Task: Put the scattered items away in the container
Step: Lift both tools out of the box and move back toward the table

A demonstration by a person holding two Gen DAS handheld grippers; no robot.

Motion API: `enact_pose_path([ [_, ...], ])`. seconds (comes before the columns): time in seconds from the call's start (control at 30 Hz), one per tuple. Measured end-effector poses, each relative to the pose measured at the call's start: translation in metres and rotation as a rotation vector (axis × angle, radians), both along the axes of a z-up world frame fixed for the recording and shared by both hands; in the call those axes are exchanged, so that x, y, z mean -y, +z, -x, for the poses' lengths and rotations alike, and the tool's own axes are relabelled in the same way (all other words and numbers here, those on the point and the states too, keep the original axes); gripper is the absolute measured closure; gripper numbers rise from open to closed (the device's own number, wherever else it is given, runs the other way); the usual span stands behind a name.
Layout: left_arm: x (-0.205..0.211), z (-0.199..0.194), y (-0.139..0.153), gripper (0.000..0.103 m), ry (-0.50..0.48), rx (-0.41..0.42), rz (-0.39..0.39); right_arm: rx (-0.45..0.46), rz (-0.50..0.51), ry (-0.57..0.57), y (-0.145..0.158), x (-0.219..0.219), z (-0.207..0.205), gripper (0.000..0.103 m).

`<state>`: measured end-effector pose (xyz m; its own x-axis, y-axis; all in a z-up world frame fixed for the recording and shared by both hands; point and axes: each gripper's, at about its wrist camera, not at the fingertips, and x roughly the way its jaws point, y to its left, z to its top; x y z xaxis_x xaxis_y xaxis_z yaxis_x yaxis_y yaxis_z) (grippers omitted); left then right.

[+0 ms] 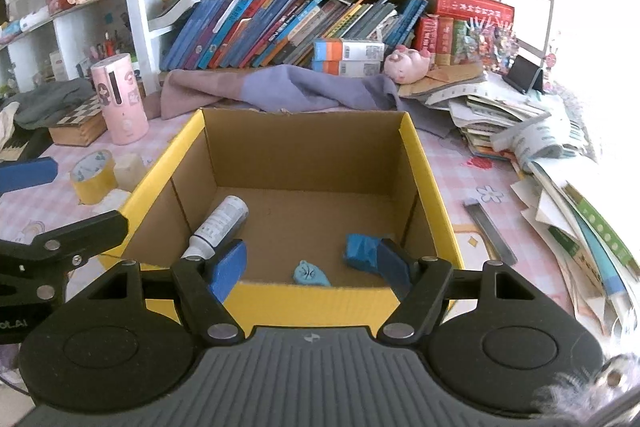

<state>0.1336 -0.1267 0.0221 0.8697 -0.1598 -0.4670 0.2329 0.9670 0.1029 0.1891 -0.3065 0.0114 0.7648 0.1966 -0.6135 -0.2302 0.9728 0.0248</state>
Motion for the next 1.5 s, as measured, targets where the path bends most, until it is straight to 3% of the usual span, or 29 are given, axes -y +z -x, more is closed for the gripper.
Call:
enact_pose_path([
  [0.7, -0.064, 0.084, -0.004, 0.011, 0.011, -0.045, 0.031, 0.007, 0.024, -0.081, -0.005, -0.047, 0.107, 0.029],
  [1.0, -0.075, 0.113, -0.003, 0.011, -0.039, -0.029, -0.016, 0.011, 0.035, -0.023, -0.009, -0.079, 0.139, 0.026],
  [1.5, -0.122, 0.142, -0.005, 0.008, 0.045, -0.040, -0.005, 0.006, 0.036, 0.057, -0.009, -0.129, 0.157, 0.023],
])
